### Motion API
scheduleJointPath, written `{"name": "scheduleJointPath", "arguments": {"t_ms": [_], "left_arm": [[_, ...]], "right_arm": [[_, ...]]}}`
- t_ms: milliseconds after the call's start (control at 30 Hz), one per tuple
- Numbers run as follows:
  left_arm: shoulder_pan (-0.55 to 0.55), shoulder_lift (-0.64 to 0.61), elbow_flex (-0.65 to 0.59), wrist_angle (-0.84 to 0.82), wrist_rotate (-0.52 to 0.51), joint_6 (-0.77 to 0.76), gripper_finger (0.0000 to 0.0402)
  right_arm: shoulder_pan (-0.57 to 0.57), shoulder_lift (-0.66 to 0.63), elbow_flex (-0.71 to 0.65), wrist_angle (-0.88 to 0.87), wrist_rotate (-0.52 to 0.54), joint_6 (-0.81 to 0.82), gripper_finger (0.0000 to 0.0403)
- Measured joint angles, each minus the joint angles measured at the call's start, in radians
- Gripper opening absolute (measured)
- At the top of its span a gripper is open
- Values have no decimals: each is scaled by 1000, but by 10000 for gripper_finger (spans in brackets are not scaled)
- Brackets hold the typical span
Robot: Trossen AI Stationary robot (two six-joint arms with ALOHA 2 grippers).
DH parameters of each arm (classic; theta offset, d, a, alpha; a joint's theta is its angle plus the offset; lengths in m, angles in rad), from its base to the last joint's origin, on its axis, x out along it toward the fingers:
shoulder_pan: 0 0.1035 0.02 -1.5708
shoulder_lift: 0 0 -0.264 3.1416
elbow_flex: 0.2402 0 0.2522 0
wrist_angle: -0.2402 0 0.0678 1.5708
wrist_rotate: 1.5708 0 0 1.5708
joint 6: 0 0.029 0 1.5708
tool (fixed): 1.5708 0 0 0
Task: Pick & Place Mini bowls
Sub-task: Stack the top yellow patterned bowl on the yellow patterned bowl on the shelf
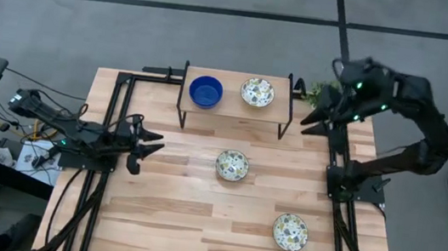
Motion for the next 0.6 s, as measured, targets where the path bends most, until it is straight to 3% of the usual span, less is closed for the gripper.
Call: {"name": "scheduleJointPath", "arguments": {"t_ms": [300, 600], "left_arm": [[0, -112, 0, -132, 13, -4, 137], [0, -198, 0, -248, 13, -48, 137]], "right_arm": [[185, -113, -364, 155, 157, 194, 120], [327, -135, -592, 487, 160, 362, 120]]}}
